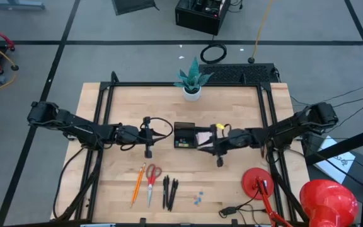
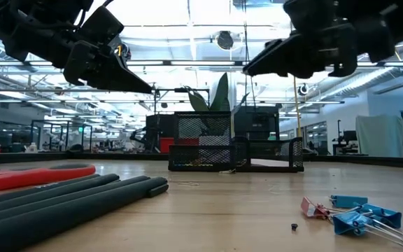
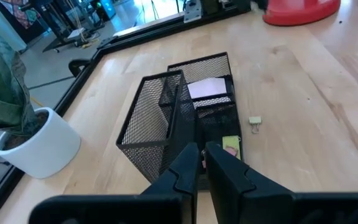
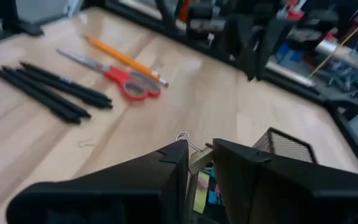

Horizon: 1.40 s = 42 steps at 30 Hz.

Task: Pick and place office supplies into organizer
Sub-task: Put the green binder clip into the black desk organizer

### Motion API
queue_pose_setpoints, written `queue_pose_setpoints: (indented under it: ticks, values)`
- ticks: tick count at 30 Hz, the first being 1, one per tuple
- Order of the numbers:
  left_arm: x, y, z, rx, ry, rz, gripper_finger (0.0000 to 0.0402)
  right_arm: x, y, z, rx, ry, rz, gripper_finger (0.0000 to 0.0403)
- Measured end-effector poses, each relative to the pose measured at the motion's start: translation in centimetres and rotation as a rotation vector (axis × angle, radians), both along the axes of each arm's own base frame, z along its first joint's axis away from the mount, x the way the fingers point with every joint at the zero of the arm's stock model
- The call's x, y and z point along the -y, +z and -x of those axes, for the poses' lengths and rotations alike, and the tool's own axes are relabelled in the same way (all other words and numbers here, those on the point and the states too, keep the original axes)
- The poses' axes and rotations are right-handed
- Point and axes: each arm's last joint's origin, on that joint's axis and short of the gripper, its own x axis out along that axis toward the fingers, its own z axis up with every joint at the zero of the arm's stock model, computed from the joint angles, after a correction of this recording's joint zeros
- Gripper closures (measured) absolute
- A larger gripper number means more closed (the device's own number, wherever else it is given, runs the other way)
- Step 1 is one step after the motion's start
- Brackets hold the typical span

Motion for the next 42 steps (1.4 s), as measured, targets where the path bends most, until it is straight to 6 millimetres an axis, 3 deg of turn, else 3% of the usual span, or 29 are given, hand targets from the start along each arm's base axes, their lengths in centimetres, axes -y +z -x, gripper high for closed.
queue_pose_setpoints:
  ticks: [4, 8, 20, 28, 42]
  values:
    - [0.0, 0.0, 0.0, 0.0, 0.003, -0.002, 0.0364, 1.1, -0.7, 0.9, 0.047, -0.052, -0.045, 0.0346]
    - [0.0, 0.1, -0.1, 0.016, 0.001, -0.003, 0.0364, 1.5, -1.6, 0.5, 0.012, -0.116, -0.046, 0.0346]
    - [0.0, 0.2, -0.1, 0.022, -0.004, -0.016, 0.0364, 1.2, -3.9, -5.3, -0.147, -0.201, 0.002, 0.035]
    - [0.0, 0.1, 0.0, 0.006, -0.004, -0.017, 0.0364, 1.3, -4.5, -7.6, -0.248, -0.321, 0.079, 0.0349]
    - [0.0, 0.0, 0.0, -0.001, -0.004, -0.018, 0.0364, 1.2, -5.2, -7.8, -0.323, -0.322, 0.087, 0.0325]
